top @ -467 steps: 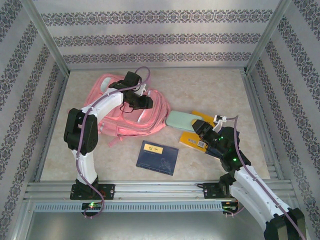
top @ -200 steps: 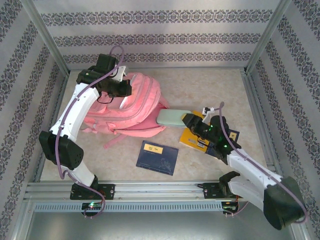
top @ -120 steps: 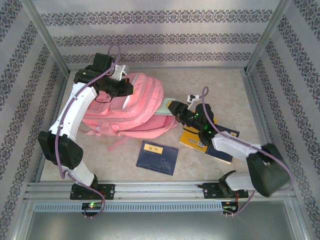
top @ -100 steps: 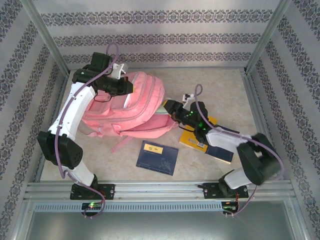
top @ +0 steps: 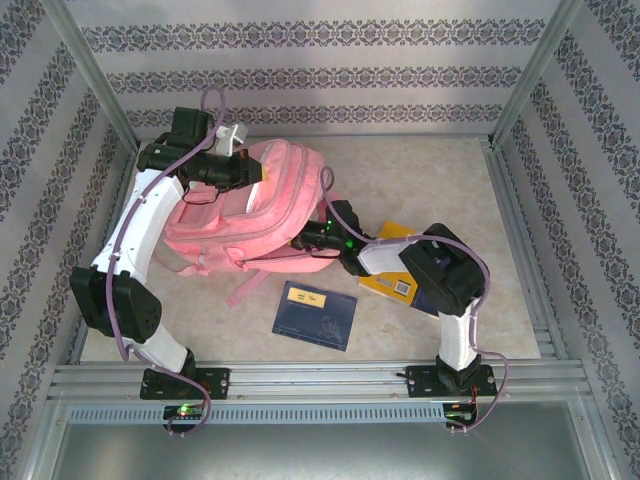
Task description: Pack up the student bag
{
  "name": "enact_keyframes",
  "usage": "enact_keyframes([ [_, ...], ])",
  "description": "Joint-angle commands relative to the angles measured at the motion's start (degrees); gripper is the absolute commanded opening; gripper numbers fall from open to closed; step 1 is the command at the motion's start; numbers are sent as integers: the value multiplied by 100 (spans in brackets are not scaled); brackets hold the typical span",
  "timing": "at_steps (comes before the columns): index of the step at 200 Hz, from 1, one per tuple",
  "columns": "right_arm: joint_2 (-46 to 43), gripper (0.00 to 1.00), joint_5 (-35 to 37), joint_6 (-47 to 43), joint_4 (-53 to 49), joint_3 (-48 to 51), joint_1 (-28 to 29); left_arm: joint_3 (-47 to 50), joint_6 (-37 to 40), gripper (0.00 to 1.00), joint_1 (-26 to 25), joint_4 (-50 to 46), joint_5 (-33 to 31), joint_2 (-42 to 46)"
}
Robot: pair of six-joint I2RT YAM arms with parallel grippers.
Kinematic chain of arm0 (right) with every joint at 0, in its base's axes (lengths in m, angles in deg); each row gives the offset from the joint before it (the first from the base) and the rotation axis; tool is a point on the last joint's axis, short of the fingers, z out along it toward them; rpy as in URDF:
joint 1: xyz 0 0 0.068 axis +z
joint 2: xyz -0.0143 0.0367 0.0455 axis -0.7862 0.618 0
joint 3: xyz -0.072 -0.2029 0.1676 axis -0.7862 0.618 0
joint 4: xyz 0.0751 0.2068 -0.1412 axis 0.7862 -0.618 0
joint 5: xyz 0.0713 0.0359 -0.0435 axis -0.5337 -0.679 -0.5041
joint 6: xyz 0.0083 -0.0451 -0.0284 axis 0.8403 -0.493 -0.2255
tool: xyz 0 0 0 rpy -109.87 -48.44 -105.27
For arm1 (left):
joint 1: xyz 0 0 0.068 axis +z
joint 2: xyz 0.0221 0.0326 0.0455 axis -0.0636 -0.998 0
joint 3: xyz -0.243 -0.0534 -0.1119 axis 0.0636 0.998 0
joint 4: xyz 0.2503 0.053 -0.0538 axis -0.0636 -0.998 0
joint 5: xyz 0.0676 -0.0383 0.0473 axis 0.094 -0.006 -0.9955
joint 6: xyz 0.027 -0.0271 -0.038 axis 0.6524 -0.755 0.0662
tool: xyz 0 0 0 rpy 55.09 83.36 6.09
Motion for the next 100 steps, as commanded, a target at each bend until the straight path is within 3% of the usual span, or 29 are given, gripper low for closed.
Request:
enact_keyframes([
  [1, 304, 54, -91, -185, 78, -267, 166, -103, -230, 0, 58, 701, 393, 155],
  [43, 400, 70, 244, -875, -1217, -652, 398, -121, -312, 0, 61, 783, 516, 29],
  [77, 31, 90, 510, -1625, -2266, -670, 396, -130, -292, 0, 95, 712, 441, 1],
  [100, -375, 94, 771, -2025, -2653, -440, 370, -107, -295, 0, 159, 671, 317, 17],
])
